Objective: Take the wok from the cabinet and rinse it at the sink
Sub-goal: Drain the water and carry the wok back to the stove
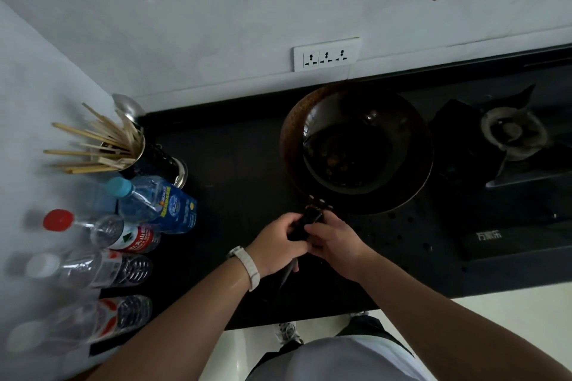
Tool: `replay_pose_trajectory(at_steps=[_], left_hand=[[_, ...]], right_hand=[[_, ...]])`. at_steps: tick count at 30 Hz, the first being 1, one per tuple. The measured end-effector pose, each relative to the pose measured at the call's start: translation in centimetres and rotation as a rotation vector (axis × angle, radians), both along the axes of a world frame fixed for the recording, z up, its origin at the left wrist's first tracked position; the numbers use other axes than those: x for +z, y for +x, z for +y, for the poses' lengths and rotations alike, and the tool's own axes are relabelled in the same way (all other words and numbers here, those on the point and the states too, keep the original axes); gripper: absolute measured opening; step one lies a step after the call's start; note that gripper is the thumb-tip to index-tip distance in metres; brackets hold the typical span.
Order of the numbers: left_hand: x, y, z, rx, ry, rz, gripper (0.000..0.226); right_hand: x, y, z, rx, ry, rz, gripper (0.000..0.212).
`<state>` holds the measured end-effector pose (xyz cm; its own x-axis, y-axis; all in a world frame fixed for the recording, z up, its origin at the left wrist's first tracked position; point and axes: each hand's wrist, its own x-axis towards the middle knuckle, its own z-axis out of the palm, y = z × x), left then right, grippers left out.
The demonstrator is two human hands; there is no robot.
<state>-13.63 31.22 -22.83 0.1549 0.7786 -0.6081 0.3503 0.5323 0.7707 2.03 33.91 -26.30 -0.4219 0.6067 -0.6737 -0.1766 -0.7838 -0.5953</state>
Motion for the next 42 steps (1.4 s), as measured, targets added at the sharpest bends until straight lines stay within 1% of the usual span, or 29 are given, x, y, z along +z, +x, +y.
replay_pose_trajectory(at_steps=[2, 4, 5, 7, 8, 9, 11, 15, 17, 19, 21, 23, 26, 28, 32, 39, 42], left_hand=[[0.6, -0.2, -0.2, 0.017, -0.015, -0.010, 0.042], [1.1, -0.6, -0.6, 0.035, -0.053, -0.034, 0.037], [1.4, -0.9, -0.9, 0.044, -0.069, -0.045, 0.035], [1.8, -1.5, -1.8, 0.046, -0.084, -0.050, 0.035], [2.0, -1.8, -2.3, 0.045, -0.084, -0.046, 0.037], [2.0, -2.1, -2.9, 0.050, -0.087, -0.041, 0.037], [1.8, -2.7, -3.8, 0.090, -0.094, -0.043, 0.035], [1.6, -3.1, -5.1, 0.226, -0.063, -0.073, 0.023], [1.6, -3.1, -5.5, 0.283, -0.047, -0.069, 0.019], [1.5, -3.3, -5.7, 0.331, -0.033, -0.059, 0.016], [1.3, -3.5, -5.8, 0.401, -0.008, -0.048, 0.014], [1.2, -4.1, -5.8, 0.486, 0.009, -0.043, 0.013], [1.3, -5.4, -5.5, 0.540, 0.018, -0.032, 0.014], [1.4, -6.1, -5.1, 0.573, 0.046, -0.009, 0.012], [1.7, -6.9, -4.0, 0.735, 0.094, 0.019, 0.009], [1.5, -9.1, -1.7, 0.918, 0.143, -0.038, 0.006], [1.3, -10.0, -0.7, 0.942, 0.152, -0.049, 0.011]], right_hand=[[0.2, 0.3, -0.1, 0.098, 0.075, -0.148, 0.023], [0.7, 0.9, -0.1, 0.200, 0.216, -0.333, 0.022], [1.0, 1.3, -0.1, 0.255, 0.308, -0.443, 0.025], [1.7, 2.1, 0.0, 0.343, 0.459, -0.636, 0.044], [2.1, 2.4, 0.0, 0.373, 0.515, -0.701, 0.051], [2.5, 2.8, 0.0, 0.401, 0.584, -0.747, 0.053], [3.3, 3.3, 0.2, 0.480, 0.755, -0.801, 0.052], [4.8, 2.9, 1.4, 0.739, 1.061, -0.829, 0.055], [4.9, 2.0, 2.2, 0.793, 1.216, -0.828, 0.055], [4.6, 1.0, 2.8, 0.850, 1.311, -0.820, 0.054], [4.4, 0.0, 3.3, 0.898, 1.332, -0.803, 0.052], [4.5, -0.9, 3.8, 0.954, 1.353, -0.791, 0.054], [4.5, -2.0, 4.2, 1.034, 1.361, -0.828, 0.057], [4.2, -3.0, 4.4, 0.998, 1.356, -0.854, 0.055], [3.9, -5.1, 4.8, 0.952, 1.350, -0.906, 0.054], [4.3, -8.3, 5.9, 0.918, 1.263, -0.988, 0.053], [4.5, -9.4, 6.3, 0.898, 1.242, -1.014, 0.053]])
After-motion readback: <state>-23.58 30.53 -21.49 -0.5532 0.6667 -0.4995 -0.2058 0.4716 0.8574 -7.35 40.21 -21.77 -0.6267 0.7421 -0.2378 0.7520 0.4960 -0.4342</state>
